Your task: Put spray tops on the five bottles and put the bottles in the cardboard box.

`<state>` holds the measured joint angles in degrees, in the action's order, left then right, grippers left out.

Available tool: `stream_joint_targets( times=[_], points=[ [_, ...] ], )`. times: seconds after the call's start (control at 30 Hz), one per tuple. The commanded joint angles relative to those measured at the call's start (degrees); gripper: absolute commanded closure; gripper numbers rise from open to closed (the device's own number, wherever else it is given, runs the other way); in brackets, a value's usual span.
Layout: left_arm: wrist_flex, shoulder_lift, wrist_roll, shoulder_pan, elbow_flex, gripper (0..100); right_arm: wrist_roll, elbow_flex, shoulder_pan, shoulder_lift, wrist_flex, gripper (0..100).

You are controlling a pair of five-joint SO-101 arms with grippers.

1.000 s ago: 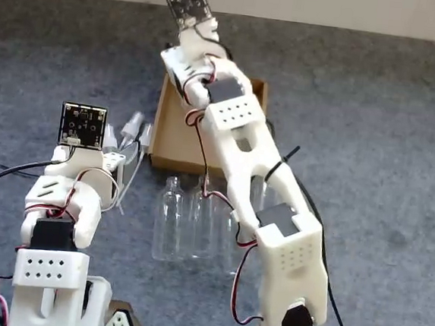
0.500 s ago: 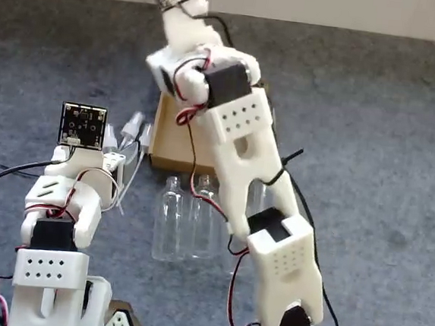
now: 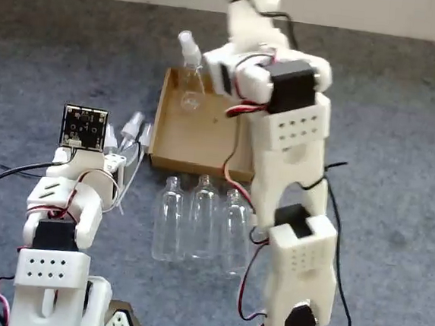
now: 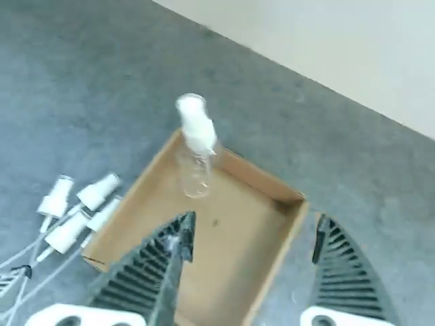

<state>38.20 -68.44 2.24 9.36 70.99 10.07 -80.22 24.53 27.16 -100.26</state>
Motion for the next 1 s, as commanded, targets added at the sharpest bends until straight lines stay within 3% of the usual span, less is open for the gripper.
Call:
stream_joint_targets(
  times=[0.0,0.17,0.5,0.67,0.97],
  points=[
    [-2.5,0.2,-0.4,0.5,-0.1,76,0.2,18.8,-5.7,-12.1,-1.1,77.1],
    [-2.5,0.2,-0.4,0.6,-0.1,76,0.4,48.0,-10.4,-21.9,1.5,77.1],
    [-2.5,0.2,-0.4,0.5,-0.1,76,0.1,92.5,-16.3,-32.1,25.4,76.6],
    [-2.4,0.2,-0.4,0.5,-0.1,76,0.0,102.9,-16.1,-33.1,30.9,76.6],
    [-2.4,0.2,-0.4,0.7,-0.1,76,-6.3,103.4,-13.3,-32.8,34.7,76.6]
  ],
)
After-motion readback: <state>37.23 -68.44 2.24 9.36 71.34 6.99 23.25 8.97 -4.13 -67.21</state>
